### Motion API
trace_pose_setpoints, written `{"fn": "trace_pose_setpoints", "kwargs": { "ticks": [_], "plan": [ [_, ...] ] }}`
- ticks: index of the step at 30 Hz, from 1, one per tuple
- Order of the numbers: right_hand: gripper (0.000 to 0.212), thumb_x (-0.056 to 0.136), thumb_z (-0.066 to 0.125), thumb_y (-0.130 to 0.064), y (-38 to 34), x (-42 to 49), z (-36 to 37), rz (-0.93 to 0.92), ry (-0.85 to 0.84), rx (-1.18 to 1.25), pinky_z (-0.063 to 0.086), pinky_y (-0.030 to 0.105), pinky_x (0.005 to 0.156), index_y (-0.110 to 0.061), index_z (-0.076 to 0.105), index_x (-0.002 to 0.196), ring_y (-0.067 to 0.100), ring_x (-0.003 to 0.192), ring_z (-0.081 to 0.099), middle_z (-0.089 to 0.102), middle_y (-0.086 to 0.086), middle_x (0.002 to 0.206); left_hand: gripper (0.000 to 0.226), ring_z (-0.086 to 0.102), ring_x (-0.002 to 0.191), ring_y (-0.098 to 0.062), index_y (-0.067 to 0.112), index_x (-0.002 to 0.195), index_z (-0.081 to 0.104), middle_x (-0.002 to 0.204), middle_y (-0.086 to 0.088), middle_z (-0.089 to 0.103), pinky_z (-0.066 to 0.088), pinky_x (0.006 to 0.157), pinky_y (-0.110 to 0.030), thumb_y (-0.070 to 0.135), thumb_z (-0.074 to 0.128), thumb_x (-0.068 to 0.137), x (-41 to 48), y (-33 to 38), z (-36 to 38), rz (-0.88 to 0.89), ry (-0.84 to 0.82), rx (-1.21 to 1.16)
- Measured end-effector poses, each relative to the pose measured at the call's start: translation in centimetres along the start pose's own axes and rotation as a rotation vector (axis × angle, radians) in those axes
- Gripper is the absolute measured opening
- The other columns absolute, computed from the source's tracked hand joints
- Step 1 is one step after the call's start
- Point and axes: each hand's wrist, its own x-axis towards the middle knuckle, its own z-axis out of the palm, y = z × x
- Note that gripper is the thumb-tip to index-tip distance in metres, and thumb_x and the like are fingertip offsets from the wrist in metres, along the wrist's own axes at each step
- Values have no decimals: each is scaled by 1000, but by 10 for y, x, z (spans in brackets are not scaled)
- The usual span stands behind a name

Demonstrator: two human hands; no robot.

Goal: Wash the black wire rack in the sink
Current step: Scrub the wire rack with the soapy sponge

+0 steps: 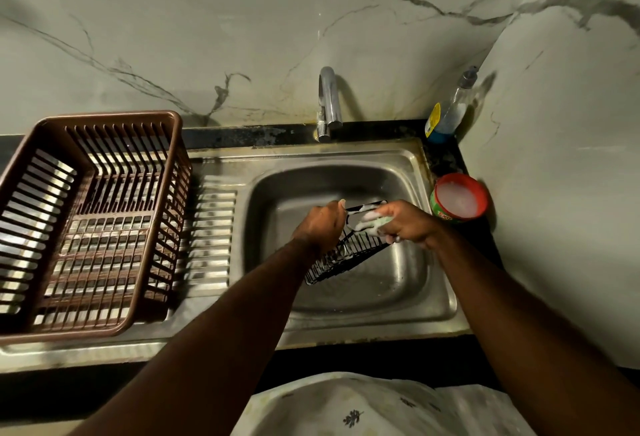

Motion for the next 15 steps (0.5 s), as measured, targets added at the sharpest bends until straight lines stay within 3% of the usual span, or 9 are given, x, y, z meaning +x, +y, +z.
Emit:
{"fn": "trace_pose_setpoints", "kwargs": {
  "ticks": [3,4,8,11,15],
  "plan": [
    [39,91,50,16,6,-2,1,-29,175,393,45,14,47,-7,65,120,5,55,58,75,11,89,41,56,70,-19,18,91,54,75,-1,56,42,68,-35,40,25,111,1,-4,0,-23,44,-8],
    [42,91,49,16,7,-2,2,-37,257,419,45,15,49,-13,67,115,5,58,61,74,10,89,42,56,72,-18,17,92,55,77,-2,57,44,69,-36,40,25,111,1,-5,-1,-43,53,-21],
    [40,79,56,-1,14,-3,17,69,641,-13,47,26,59,-22,76,107,17,73,65,76,6,96,43,55,73,-17,18,94,55,80,-2,57,44,71,-37,42,24,110,2,-8,-2,-59,52,-7],
    [22,84,63,-16,10,-11,46,19,698,-197,51,30,66,-16,75,101,27,83,67,74,7,94,41,54,71,-14,18,94,54,77,0,55,41,70,-34,41,24,110,2,-3,1,-63,58,-3],
    [15,87,67,-19,12,-10,69,-78,838,-471,46,31,68,-10,75,95,36,89,65,69,15,98,42,54,70,-18,17,94,55,74,1,53,39,68,-34,40,24,111,4,0,2,-69,81,14]
  ]
}}
